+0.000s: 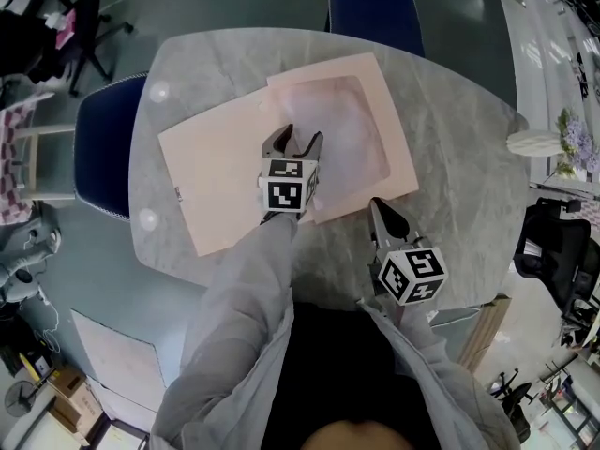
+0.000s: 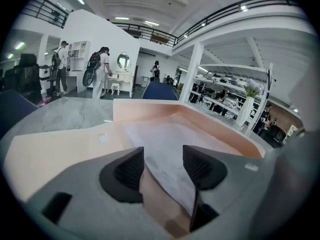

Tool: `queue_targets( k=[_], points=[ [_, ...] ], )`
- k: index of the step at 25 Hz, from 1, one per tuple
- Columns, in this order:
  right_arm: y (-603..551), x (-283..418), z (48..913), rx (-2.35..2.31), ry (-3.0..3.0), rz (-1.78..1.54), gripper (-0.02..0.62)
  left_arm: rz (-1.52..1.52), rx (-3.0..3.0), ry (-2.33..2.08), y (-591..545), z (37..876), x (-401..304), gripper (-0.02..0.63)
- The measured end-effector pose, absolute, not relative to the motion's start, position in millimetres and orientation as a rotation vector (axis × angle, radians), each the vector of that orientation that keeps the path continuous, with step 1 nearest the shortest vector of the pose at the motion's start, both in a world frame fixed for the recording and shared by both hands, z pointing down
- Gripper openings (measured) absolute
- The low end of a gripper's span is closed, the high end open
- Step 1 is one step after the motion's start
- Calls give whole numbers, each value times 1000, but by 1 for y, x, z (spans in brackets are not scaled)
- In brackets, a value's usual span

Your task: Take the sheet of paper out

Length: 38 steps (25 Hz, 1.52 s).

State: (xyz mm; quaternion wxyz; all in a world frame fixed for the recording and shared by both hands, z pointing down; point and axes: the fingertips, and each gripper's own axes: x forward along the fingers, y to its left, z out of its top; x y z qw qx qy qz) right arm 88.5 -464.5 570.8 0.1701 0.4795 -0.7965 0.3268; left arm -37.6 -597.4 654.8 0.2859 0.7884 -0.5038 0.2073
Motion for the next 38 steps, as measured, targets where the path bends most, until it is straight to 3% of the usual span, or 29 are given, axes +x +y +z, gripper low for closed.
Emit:
queue_targets(
  k=[6,12,19,38],
  points=[
    [-465,88,571,1369,-2266,942,12,797,2088,-1352,-595,675,-27,238],
    [-467,88,569,1373,-2268,938,12,855,2095,-1391,-596,676,-28,233],
    [-465,90,567,1384,-2269,935,12,822,2077,-1397,-599,673,-42,40],
    [-455,84,548,1378,-2319,902,12,735,2031,-1394,-565,651,-71,15]
  ],
)
